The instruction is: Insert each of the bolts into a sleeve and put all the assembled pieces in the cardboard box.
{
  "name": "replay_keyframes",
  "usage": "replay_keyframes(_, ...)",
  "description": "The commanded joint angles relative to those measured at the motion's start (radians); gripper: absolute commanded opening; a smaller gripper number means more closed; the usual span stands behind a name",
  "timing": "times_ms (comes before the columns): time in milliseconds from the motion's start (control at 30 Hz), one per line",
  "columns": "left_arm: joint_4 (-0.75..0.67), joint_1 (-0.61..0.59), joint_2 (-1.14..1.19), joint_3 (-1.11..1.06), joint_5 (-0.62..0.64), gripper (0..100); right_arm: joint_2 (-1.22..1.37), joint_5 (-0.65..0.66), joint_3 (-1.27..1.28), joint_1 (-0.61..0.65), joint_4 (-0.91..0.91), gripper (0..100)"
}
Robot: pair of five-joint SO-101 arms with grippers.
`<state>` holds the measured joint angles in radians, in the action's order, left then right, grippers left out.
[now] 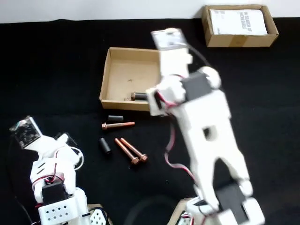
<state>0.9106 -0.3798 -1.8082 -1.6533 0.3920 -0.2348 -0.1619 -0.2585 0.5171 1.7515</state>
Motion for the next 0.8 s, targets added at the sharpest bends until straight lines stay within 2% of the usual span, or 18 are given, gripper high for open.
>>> replay_keyframes(0, 0.103, 0.082, 0.002, 0.124, -0.084, 1, -0.268, -0.012, 0.147, -0.027, 0.010, 0.7)
replay_keyframes(100, 0.183, 0.134, 0.002, 0.222, -0.153, 1, -0.449, -0.012, 0.326, -0.050, 0.005, 0.7)
replay_keyframes(300, 0.275, 0.176, 0.022, 0.378, -0.199, 1, -0.746, -0.008, 0.690, -0.260, -0.120, 0.7)
replay_keyframes(467, 0.342, 0.242, 0.255, 0.615, -0.190, 1, -0.901, -0.006, 0.917, -0.392, -0.219, 0.7)
replay_keyframes(767, 0.618, 0.486, 1.030, 1.254, 0.123, 1, -0.974, -0.006, 1.040, -0.526, -0.291, 0.7)
